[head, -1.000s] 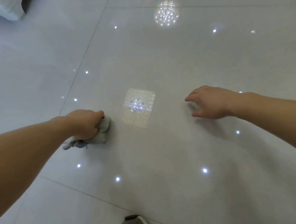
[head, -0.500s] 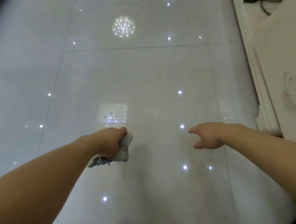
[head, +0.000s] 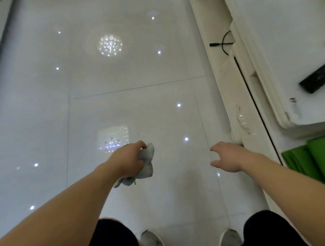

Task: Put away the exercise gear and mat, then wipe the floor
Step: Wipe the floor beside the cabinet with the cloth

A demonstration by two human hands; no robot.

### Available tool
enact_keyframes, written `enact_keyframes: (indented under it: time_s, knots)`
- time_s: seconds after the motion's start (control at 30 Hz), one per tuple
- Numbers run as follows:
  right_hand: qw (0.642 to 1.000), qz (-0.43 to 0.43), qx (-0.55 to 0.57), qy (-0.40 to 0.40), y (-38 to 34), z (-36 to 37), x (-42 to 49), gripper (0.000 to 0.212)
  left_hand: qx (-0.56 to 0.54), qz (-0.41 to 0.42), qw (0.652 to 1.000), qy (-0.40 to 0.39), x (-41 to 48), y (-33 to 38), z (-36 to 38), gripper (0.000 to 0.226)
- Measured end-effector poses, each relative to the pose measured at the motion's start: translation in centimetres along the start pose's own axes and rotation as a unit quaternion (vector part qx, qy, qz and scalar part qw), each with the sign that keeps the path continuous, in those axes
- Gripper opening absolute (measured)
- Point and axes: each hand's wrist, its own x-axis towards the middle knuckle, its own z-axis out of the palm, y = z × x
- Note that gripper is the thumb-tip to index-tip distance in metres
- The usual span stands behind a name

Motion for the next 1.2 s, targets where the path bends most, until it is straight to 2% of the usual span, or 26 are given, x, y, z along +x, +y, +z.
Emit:
enact_keyframes:
  time_s: [0.33,0.63,0.9,1.07,1.2]
  knots:
    - [0.997,0.034,0.063,-0.024,-2.6,-8.7,-15.5,0.068,-0.012,-0.029,0.999,0.022,-12.3,5.5,-10.6,0.032]
    - [0.995,0.034,0.088,0.005,-7.4,-15.9,-25.1,0.064,-0.046,-0.056,0.996,0.042,-21.3,8.0,-19.1,0.045]
    - [0.995,0.021,0.085,0.050,-9.7,-20.9,-29.6,0.061,-0.078,-0.046,0.992,0.089,-24.5,10.2,-23.0,0.037]
    - [0.996,0.014,0.076,0.054,-9.1,-22.6,-30.8,0.061,-0.061,-0.038,0.993,0.091,-25.0,12.6,-23.4,0.040]
    - [0.996,-0.008,0.069,0.061,-7.8,-24.2,-31.0,0.059,-0.075,-0.063,0.990,0.103,-25.3,14.9,-24.1,0.042]
